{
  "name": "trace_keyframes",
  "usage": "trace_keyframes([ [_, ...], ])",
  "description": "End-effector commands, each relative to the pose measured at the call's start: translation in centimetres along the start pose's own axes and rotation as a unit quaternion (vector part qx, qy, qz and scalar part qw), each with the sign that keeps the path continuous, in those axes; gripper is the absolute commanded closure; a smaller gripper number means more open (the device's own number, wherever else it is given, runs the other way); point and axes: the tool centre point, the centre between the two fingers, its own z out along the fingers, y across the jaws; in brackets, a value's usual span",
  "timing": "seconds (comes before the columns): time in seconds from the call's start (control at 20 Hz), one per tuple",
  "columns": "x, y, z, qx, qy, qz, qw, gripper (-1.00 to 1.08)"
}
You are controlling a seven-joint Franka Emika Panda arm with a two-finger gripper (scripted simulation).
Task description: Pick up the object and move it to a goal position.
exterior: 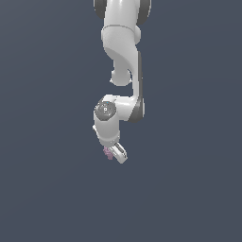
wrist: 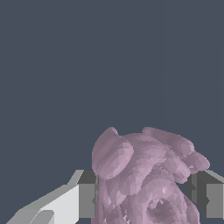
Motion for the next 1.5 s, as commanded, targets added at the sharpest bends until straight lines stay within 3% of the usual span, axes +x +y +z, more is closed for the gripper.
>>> trace_keyframes([
  [0.0,0.0,0.0,0.0,0.0,0.0,0.0,1.0,1.08],
  [0.8,0.1,1.1,-1.2,0.001,0.0,0.0,1.0,1.08],
  [1.45,0.8,8.3,-8.7,0.001,-0.001,0.0,1.0,1.08],
])
